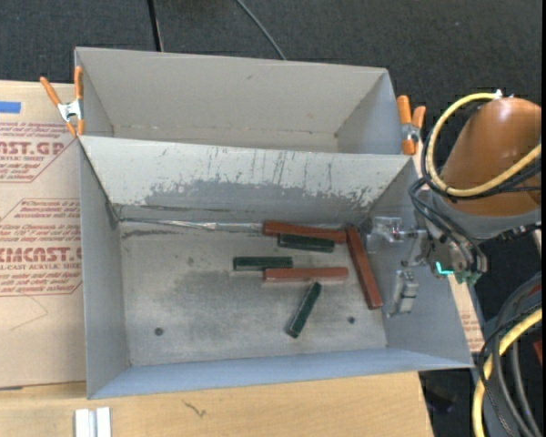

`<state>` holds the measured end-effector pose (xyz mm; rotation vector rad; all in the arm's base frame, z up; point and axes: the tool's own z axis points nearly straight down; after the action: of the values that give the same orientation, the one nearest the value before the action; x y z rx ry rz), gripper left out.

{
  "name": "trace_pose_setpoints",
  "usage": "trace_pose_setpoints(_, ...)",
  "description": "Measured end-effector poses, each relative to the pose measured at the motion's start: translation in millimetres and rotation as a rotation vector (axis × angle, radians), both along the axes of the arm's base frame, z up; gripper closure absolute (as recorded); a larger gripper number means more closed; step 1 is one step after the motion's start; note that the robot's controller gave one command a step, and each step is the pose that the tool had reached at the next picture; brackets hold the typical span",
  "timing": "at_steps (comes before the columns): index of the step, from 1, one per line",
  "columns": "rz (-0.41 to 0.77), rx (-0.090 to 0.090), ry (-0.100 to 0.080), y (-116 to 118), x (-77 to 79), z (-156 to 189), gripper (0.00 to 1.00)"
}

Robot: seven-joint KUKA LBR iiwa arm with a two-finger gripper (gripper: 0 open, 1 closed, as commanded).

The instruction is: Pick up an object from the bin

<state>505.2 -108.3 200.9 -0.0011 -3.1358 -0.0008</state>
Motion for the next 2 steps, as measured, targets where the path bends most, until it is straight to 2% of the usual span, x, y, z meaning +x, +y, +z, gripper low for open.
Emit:
trace_pose_setpoints(1, 0.001, -0.001, -0.007, 0.3, 1.7, 3.3, 0.00)
trace_pose_setpoints(2, -0.075, -0.001, -0.013, 0.1, 14.0, -50.1, 0.00)
